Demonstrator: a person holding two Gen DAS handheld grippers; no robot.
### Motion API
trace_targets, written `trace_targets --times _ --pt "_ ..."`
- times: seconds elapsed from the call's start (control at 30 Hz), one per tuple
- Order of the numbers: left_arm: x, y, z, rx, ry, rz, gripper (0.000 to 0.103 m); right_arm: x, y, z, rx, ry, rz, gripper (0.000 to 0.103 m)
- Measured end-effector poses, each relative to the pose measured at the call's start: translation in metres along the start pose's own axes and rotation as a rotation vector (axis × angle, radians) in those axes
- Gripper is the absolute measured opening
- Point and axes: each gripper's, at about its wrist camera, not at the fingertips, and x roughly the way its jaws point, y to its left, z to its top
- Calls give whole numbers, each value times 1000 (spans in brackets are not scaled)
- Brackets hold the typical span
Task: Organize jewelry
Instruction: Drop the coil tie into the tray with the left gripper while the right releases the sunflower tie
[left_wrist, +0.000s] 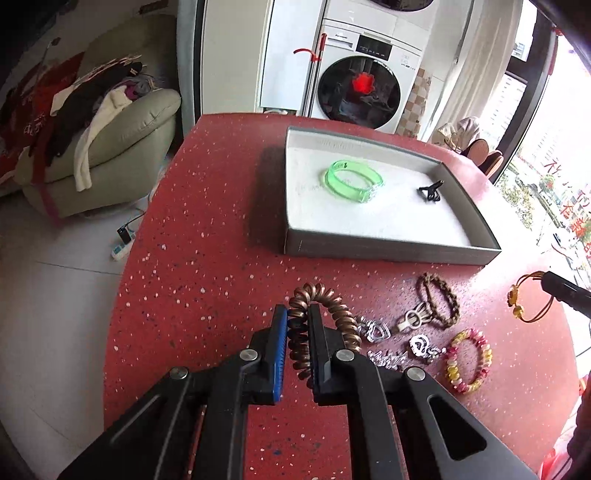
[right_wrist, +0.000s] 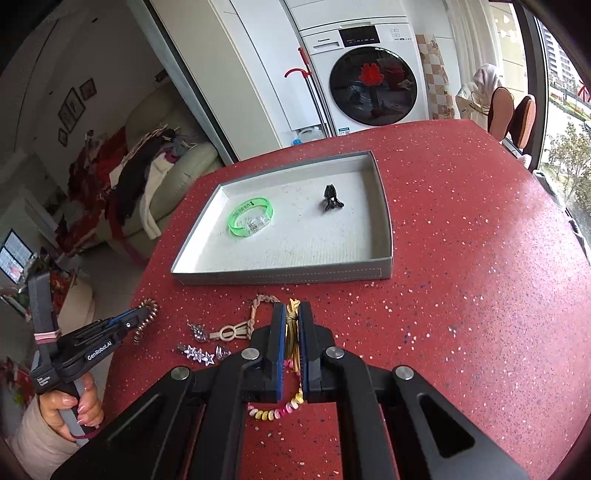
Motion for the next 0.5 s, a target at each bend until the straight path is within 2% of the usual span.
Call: trace_targets --times 0.33,0.5 --pt "-7 -37 85 128 -104 -29 30 31 -2 65 24 -5 59 7" --pt "20 -52 117 157 -73 -58 30 68 -17 83 101 40 96 7"
